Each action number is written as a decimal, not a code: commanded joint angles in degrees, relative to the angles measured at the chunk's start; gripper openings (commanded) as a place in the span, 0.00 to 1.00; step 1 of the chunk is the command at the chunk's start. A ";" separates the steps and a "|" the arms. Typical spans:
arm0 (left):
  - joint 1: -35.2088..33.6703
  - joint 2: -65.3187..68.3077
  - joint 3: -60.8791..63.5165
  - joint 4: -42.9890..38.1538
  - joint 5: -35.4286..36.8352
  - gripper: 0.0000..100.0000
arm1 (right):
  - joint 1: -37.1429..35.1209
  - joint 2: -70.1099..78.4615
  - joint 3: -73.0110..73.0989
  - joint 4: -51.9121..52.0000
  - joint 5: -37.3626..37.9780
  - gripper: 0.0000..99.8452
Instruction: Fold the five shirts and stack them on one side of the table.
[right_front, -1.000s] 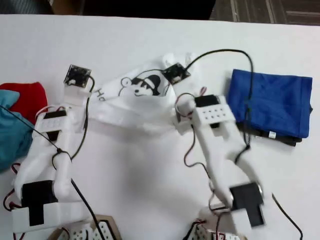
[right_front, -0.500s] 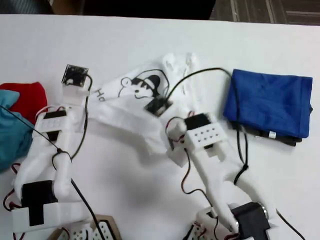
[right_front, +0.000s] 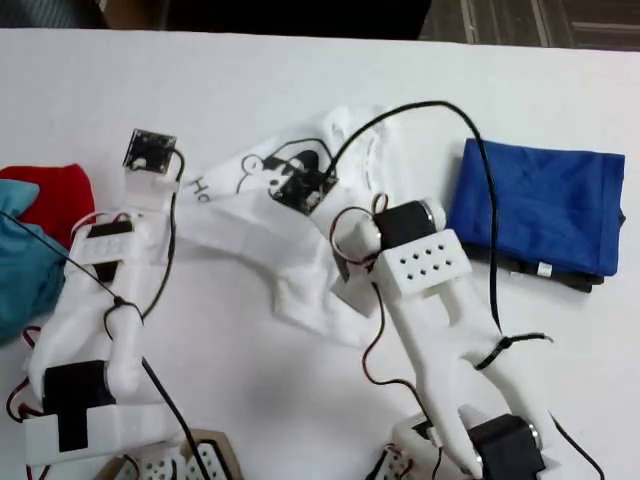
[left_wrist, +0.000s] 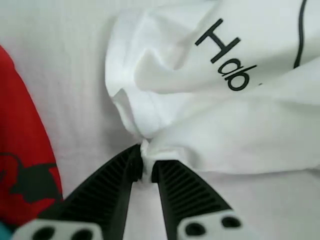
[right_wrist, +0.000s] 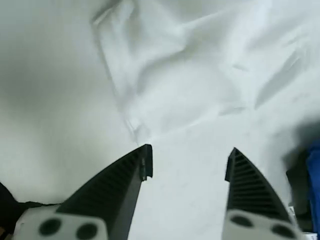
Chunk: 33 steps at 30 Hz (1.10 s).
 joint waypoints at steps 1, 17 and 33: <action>-0.26 -2.73 -0.66 -1.05 0.70 0.03 | -0.31 -0.66 -0.62 -3.03 0.09 0.26; -0.26 -2.73 -0.66 -1.05 0.70 0.03 | 5.76 28.18 -0.97 -24.31 0.09 0.26; -0.26 -2.73 -0.66 -1.14 0.70 0.03 | 8.92 52.44 -47.91 -5.85 -2.81 0.26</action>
